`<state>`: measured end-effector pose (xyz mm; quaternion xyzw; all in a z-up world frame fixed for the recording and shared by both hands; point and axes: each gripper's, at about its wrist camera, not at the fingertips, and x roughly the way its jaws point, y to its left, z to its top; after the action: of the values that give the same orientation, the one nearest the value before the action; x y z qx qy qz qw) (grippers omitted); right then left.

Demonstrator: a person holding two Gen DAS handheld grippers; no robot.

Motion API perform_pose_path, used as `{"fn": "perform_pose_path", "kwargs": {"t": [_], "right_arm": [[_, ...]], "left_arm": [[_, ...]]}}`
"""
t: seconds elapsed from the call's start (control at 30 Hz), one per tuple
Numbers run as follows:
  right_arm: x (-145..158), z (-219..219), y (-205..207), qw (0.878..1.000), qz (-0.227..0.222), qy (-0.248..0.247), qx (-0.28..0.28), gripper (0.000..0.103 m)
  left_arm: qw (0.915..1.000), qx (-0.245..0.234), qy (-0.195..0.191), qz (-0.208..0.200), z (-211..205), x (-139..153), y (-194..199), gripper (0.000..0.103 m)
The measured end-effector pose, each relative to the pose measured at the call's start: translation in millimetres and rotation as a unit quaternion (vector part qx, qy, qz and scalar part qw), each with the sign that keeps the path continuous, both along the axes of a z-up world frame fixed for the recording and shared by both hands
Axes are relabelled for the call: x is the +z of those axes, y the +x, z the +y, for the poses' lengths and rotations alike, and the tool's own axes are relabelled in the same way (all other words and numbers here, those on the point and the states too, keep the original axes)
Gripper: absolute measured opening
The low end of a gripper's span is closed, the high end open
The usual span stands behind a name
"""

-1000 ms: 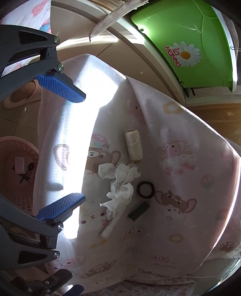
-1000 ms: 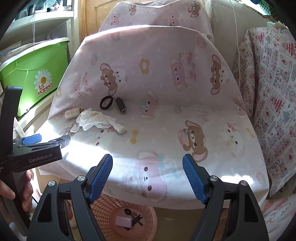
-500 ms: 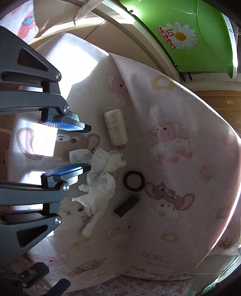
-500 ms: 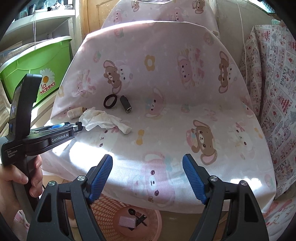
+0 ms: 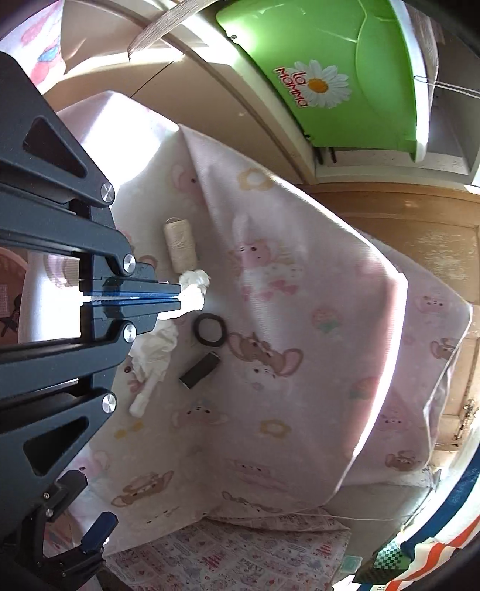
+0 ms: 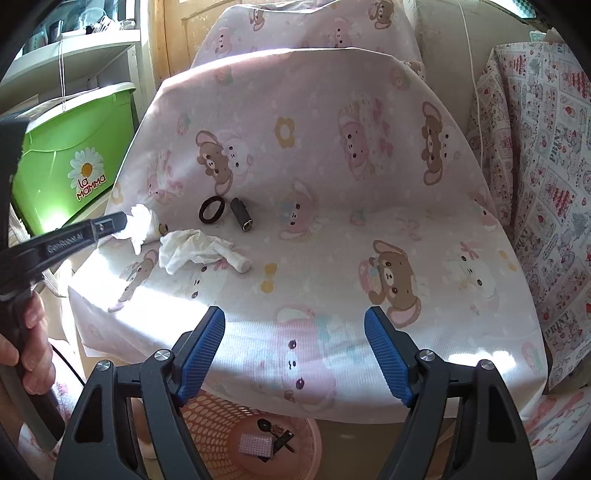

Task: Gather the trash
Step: 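Grasp the crumpled white tissue with the left tool, then grasp the white stick with the right tool while the left tool holds the tissue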

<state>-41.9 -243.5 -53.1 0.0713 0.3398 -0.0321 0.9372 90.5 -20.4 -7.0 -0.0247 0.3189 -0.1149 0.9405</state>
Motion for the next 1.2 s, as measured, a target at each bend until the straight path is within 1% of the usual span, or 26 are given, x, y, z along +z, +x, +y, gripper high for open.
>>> {"fn": "perform_pose_path", "kwargs": {"t": [0.1, 0.17, 0.23, 0.33, 0.43, 0.53, 0.6, 0.63, 0.67, 0.73, 0.77, 0.8, 0.9, 0.97, 1.03, 1.1, 1.2], "right_arm": [[-1.4, 1.5, 2.0, 1.000, 0.005, 0.006, 0.007, 0.080], [-0.8, 3.4, 5.0, 1.000, 0.005, 0.010, 0.012, 0.080], [2.8, 5.1, 10.5, 1.000, 0.003, 0.019, 0.020, 0.080], [12.3, 6.9, 17.5, 0.999, -0.017, 0.030, 0.028, 0.080], [19.9, 9.5, 31.8, 0.998, -0.019, 0.032, 0.053, 0.080], [25.6, 10.8, 47.3, 0.992, -0.011, 0.058, 0.114, 0.080], [22.7, 12.9, 61.1, 0.980, 0.017, 0.094, 0.174, 0.079], [19.9, 13.2, 68.1, 0.975, 0.031, 0.108, 0.192, 0.076], [19.0, 13.8, 72.8, 0.977, 0.032, 0.099, 0.186, 0.070], [16.5, 15.8, 80.8, 0.983, 0.025, 0.066, 0.171, 0.068], [13.3, 16.5, 86.7, 0.983, 0.027, 0.058, 0.171, 0.063], [8.7, 16.6, 93.7, 0.984, 0.035, 0.052, 0.168, 0.055], [-4.1, 18.7, 106.4, 0.985, 0.053, 0.038, 0.160, 0.043], [-10.5, 20.7, 108.7, 0.987, 0.053, 0.024, 0.151, 0.040], [-14.2, 23.7, 111.2, 0.987, 0.055, 0.023, 0.146, 0.038], [-15.9, 28.0, 114.5, 0.988, 0.058, 0.014, 0.141, 0.033], [-16.5, 33.6, 117.2, 0.988, 0.065, 0.008, 0.138, 0.031]], "left_arm": [[0.9996, 0.009, -0.029, 0.002, 16.3, 9.6, -1.7, 0.000], [0.9988, 0.014, -0.045, 0.010, 25.8, 8.4, -1.0, 0.000], [0.9985, 0.019, -0.050, 0.014, 30.8, 8.1, -0.4, 0.000], [0.9988, 0.035, -0.031, 0.014, 35.0, 6.9, -6.4, 0.000], [0.9984, 0.053, -0.006, 0.018, 34.6, 3.2, -7.4, 0.000], [0.9982, 0.057, 0.003, 0.016, 36.1, 2.7, -9.8, 0.000], [0.9983, 0.057, 0.003, 0.015, 36.8, 4.7, -11.7, 0.000], [0.9982, 0.058, 0.004, 0.013, 36.9, 6.1, -12.6, 0.000], [0.9982, 0.059, 0.005, 0.010, 37.0, 7.7, -13.8, 0.000], [0.9980, 0.063, 0.007, 0.004, 36.8, 11.0, -16.4, 0.000], [0.9979, 0.065, 0.008, 0.001, 36.8, 12.0, -17.7, 0.001], [0.9978, 0.065, 0.008, 0.000, 36.5, 12.4, -18.5, 0.001], [0.9980, 0.062, 0.006, 0.003, 35.4, 10.6, -18.3, 0.001], [0.9981, 0.060, 0.004, 0.008, 34.8, 8.5, -17.3, 0.001], [0.9981, 0.061, 0.007, 0.010, 33.3, 6.9, -16.5, 0.001], [0.9981, 0.060, 0.012, 0.011, 32.1, 5.1, -16.4, 0.001], [0.9979, 0.061, 0.020, 0.010, 29.8, 3.3, -17.1, 0.001]]}}
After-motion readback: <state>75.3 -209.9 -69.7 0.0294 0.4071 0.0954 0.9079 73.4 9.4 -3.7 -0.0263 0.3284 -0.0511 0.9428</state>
